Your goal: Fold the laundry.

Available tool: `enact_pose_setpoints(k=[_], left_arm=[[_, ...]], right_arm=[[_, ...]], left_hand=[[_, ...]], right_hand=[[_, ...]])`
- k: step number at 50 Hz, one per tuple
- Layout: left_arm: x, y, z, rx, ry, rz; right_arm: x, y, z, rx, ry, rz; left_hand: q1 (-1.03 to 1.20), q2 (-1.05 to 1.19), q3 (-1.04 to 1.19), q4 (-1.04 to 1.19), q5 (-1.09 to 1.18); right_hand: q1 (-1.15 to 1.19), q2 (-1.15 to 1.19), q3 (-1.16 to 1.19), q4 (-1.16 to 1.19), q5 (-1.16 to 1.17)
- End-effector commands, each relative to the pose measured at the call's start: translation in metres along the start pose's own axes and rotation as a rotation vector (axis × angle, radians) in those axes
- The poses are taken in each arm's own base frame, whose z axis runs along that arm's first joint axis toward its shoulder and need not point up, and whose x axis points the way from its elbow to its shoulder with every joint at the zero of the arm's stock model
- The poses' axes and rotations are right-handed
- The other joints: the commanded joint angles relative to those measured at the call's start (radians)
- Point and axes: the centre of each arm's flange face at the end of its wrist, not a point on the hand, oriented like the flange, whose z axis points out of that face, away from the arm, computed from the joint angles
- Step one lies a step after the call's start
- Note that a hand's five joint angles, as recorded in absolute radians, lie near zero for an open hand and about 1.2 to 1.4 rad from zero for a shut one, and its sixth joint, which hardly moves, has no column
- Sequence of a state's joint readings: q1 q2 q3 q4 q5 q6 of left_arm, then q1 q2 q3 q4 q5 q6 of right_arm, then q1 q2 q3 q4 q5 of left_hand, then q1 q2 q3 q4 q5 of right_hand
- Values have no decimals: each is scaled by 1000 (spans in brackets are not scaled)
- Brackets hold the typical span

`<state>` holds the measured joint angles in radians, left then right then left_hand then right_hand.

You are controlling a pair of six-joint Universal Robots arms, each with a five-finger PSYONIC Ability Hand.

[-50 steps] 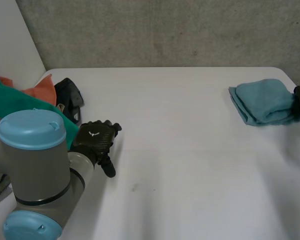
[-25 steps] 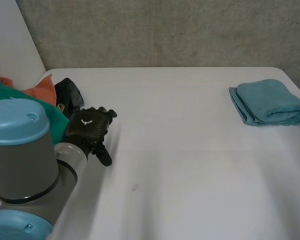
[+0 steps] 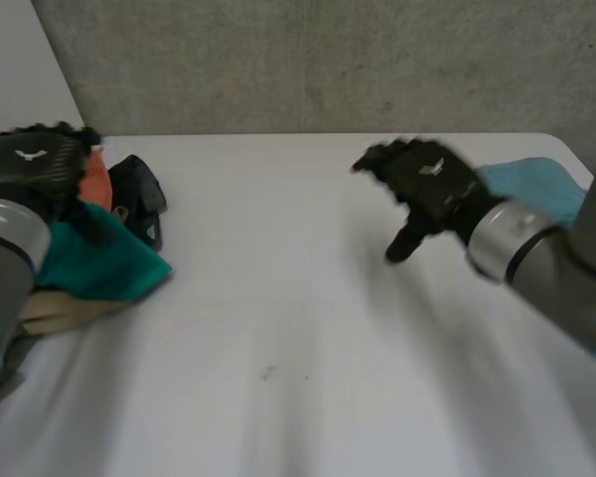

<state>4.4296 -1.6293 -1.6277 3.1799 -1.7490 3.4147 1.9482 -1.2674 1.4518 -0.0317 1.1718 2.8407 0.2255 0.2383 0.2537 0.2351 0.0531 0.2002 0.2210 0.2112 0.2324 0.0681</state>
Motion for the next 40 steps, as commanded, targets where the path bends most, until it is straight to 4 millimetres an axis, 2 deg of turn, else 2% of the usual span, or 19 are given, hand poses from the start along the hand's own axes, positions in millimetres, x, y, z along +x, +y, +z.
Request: enact_pose_setpoints(k=[1,7,12,14,15,17,18,21,23,26,27,29,30,33,34,35,37,38,40], left_arm=[[-50,26,48,-92,-171,277],[-90,58,76,-235,-297,465],[-106,73,87,-293,-390,549],[-107,75,90,-297,-410,573],[-107,73,91,-287,-430,586],[-104,69,92,-262,-438,590],[-102,67,92,-249,-442,589],[-82,41,87,-129,-438,575],[-57,12,75,-2,-414,553],[-33,-9,64,102,-378,521],[-16,-17,57,153,-341,499],[3,-26,49,206,-300,480],[22,-34,39,250,-254,459],[47,-39,24,291,-178,431],[67,-38,12,311,-116,409],[78,-38,6,319,-83,394],[100,-31,-6,323,-4,366],[120,-23,-18,318,69,338],[135,-17,-30,311,128,309]], right_arm=[[-32,32,-10,-103,-82,41],[-32,47,-11,-147,-83,58],[-35,51,-14,-161,-89,65],[-35,51,-14,-164,-89,66],[-34,52,-14,-164,-87,67],[-33,52,-14,-167,-85,67],[-33,52,-14,-166,-85,68],[-30,53,-14,-169,-75,68],[-26,53,-15,-168,-63,70],[-23,53,-15,-170,-53,72],[-22,53,-15,-171,-50,74],[-16,54,-15,-175,-34,77],[-14,54,-14,-177,-27,78],[-2,56,-14,-182,16,85],[1,55,-14,-181,29,87],[5,55,-14,-182,47,89],[20,56,-15,-191,112,96],[24,57,-15,-195,130,96],[32,58,-16,-203,164,99]], left_hand=[[73,60,45,63,71],[103,90,74,93,100],[243,230,215,233,241],[457,444,428,447,454],[804,791,775,794,802],[1152,1139,1124,1142,1150],[1171,1158,1142,1161,1168],[1171,1158,1143,1161,1169],[1171,1158,1143,1161,1169],[1171,1158,1143,1161,1169],[1171,1158,1143,1161,1169],[1171,1158,1143,1161,1169],[1171,1158,1143,1161,1169],[1171,1158,1143,1161,1169],[1171,1158,1143,1161,1169],[1171,1158,1143,1161,1169],[1171,1158,1143,1161,1169],[1171,1158,1143,1161,1169],[1171,1158,1143,1161,1169]], right_hand=[[-26,-46,-37,-58,-68],[-26,-46,-37,-58,-68],[-26,-46,-37,-58,-68],[-26,-46,-37,-58,-68],[-26,-46,-37,-58,-68],[-26,-46,-37,-58,-68],[-26,-46,-37,-58,-68],[-26,-46,-37,-58,-68],[-26,-46,-37,-58,-68],[-26,-46,-37,-58,-68],[-26,-46,-37,-58,-68],[-26,-46,-37,-58,-68],[-26,-46,-37,-58,-68],[-26,-46,-37,-58,-68],[-26,-46,-37,-58,-68],[-26,-46,-37,-58,-68],[-26,-46,-37,-58,-68],[-26,-46,-37,-58,-68],[-26,-46,-37,-58,-68]])
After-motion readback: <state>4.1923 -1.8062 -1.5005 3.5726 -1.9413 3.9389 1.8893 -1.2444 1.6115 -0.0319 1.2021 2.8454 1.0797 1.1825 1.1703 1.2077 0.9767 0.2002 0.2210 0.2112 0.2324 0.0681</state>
